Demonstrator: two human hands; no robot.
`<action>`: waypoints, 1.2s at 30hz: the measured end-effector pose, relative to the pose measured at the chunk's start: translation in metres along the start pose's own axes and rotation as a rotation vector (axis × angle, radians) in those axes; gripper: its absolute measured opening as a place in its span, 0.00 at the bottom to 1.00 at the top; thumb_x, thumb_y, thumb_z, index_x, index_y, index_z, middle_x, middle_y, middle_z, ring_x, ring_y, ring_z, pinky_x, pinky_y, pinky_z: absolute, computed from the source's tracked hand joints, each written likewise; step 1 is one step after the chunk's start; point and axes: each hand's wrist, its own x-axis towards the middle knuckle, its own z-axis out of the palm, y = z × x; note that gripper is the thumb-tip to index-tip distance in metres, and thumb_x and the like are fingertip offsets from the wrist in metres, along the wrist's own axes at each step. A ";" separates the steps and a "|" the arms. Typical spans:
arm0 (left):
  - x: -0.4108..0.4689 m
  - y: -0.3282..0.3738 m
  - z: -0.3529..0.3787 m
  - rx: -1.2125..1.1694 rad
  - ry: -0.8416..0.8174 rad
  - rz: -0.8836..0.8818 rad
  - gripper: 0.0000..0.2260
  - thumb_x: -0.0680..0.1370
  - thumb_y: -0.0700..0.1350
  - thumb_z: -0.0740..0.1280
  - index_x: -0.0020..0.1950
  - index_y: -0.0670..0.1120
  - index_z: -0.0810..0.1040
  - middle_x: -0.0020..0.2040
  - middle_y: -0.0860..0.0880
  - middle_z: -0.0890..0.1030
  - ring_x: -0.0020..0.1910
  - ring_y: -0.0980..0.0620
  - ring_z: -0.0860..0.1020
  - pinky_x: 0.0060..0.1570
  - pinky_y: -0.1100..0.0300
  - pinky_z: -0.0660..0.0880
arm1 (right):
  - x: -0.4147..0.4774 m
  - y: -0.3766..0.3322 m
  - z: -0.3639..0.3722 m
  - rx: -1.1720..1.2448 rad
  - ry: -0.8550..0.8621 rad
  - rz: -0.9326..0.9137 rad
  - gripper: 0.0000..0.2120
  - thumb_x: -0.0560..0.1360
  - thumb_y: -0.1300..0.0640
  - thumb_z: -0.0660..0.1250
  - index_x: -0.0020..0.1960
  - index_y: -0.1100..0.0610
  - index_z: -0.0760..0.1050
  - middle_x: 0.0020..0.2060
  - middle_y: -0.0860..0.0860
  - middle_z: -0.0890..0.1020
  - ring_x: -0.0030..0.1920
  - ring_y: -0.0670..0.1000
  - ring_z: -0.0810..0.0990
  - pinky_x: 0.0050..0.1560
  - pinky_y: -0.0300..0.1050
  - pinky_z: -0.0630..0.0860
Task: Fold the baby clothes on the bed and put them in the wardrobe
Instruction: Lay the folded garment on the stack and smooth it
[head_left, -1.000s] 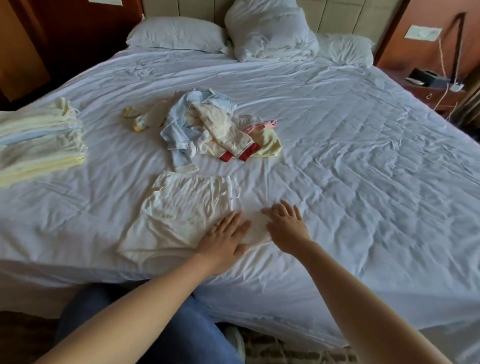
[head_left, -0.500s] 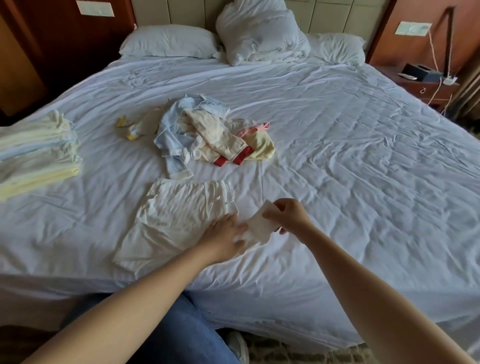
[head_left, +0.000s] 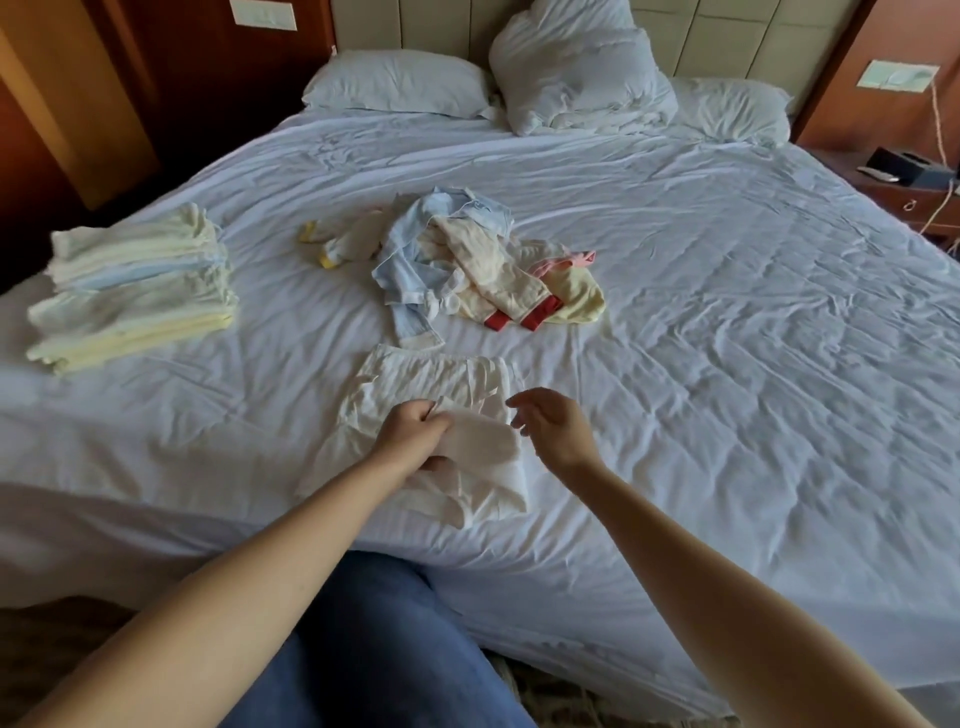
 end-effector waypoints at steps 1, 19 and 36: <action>0.002 -0.007 -0.011 0.047 0.027 0.016 0.10 0.78 0.43 0.65 0.44 0.37 0.77 0.37 0.43 0.76 0.35 0.50 0.77 0.26 0.62 0.72 | -0.002 0.003 0.009 -0.129 -0.011 -0.060 0.10 0.78 0.59 0.62 0.50 0.52 0.82 0.43 0.46 0.83 0.43 0.45 0.80 0.41 0.38 0.74; 0.002 -0.096 -0.073 0.856 0.132 0.898 0.16 0.79 0.46 0.61 0.66 0.49 0.78 0.64 0.48 0.76 0.63 0.47 0.76 0.58 0.48 0.75 | -0.045 0.034 0.067 -0.831 -0.378 -0.462 0.30 0.81 0.38 0.47 0.79 0.47 0.43 0.77 0.43 0.41 0.76 0.41 0.34 0.76 0.46 0.34; -0.015 -0.106 -0.116 0.986 -0.248 0.605 0.32 0.73 0.50 0.64 0.77 0.62 0.59 0.78 0.64 0.47 0.77 0.62 0.50 0.74 0.59 0.59 | -0.043 0.025 0.043 -0.760 -0.318 -0.507 0.23 0.73 0.58 0.62 0.66 0.42 0.76 0.66 0.39 0.75 0.62 0.44 0.78 0.53 0.40 0.76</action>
